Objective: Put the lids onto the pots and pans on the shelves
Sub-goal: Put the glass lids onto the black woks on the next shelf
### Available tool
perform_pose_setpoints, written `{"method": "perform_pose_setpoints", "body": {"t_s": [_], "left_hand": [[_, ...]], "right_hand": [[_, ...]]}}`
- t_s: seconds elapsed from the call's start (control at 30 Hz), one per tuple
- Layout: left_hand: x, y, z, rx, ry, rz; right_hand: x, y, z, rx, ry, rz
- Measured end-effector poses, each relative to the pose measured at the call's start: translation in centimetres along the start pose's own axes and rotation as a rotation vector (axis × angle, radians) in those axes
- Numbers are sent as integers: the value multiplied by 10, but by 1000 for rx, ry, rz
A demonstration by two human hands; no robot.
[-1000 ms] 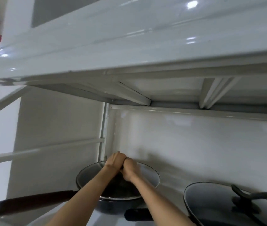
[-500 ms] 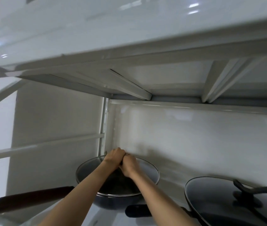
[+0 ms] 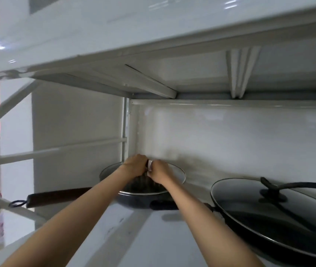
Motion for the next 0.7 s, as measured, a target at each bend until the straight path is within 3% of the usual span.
{"method": "perform_pose_setpoints", "body": {"t_s": [0.23, 0.43, 0.7], "left_hand": [[79, 9, 3, 129, 96, 324], [185, 26, -8, 172, 86, 339], [382, 24, -32, 202, 56, 362]], "right_hand": [[81, 44, 5, -8, 12, 82], [182, 79, 26, -3, 20, 92], [366, 58, 66, -10, 41, 258]]}}
Point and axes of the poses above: each hand's wrist, its own x-axis away from the middle knuckle, its own y-axis out of the back of the hand, z = x × y, the point moved 9 cm from there along -x, towards the middle knuckle, and after that the axes turned 5 degrees about y, right-handed, at the moved point
